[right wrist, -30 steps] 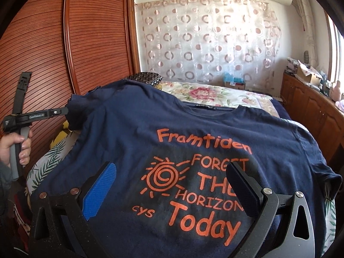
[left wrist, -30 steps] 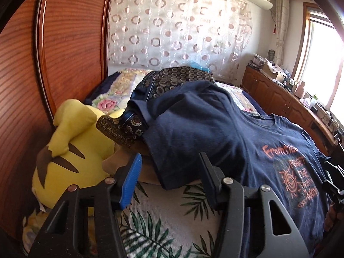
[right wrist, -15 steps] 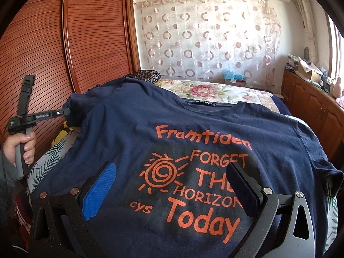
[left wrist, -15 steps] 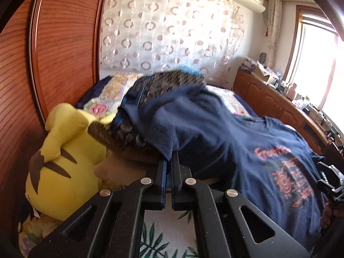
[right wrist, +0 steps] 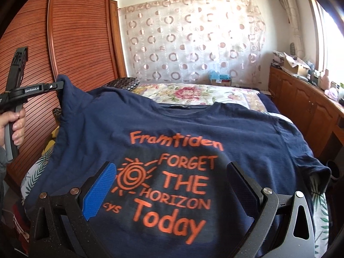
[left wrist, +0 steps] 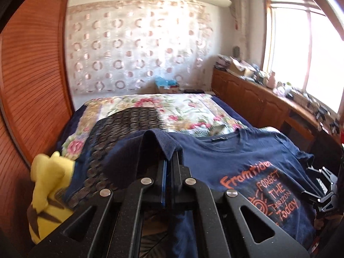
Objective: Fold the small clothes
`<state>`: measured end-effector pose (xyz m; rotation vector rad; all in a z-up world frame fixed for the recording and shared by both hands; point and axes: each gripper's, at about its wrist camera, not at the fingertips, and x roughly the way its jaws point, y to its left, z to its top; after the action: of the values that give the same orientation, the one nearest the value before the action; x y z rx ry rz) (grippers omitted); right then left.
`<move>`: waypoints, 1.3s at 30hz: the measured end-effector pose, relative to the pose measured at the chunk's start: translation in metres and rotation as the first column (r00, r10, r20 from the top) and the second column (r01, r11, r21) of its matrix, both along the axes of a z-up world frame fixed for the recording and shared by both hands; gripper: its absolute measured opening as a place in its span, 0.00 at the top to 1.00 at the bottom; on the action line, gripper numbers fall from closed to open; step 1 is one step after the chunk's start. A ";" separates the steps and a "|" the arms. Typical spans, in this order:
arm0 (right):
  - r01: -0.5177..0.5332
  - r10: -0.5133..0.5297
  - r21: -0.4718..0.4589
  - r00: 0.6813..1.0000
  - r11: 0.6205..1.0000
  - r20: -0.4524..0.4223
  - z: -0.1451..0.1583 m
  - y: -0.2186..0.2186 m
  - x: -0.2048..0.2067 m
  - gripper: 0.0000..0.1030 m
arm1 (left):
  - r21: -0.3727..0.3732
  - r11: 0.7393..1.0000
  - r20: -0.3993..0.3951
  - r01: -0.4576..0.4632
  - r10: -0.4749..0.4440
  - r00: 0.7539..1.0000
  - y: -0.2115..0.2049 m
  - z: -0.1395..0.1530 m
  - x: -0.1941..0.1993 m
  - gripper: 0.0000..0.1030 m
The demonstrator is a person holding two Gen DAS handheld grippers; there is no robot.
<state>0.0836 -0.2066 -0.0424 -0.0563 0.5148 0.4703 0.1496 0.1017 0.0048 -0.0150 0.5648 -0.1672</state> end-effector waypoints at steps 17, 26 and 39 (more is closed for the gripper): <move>-0.008 0.007 -0.033 1.000 0.999 -0.010 0.005 0.021 -0.007 0.01 | 0.015 0.999 0.015 0.033 -0.033 0.999 -0.011 0.011 -0.042 0.27; -0.164 0.166 -0.051 0.986 0.985 0.029 0.028 0.071 0.020 0.03 | 0.014 0.996 0.082 -0.084 0.083 0.993 0.016 0.013 -0.070 0.26; -0.368 0.369 0.037 0.929 0.929 -0.039 0.037 0.167 0.090 0.21 | -0.001 0.990 0.079 -0.143 0.143 0.987 0.032 -0.004 -0.083 0.26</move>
<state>0.1739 -0.0391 -0.0049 -0.1157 0.5440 0.8493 0.0661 0.1335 0.0009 -0.0443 0.4832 -0.0266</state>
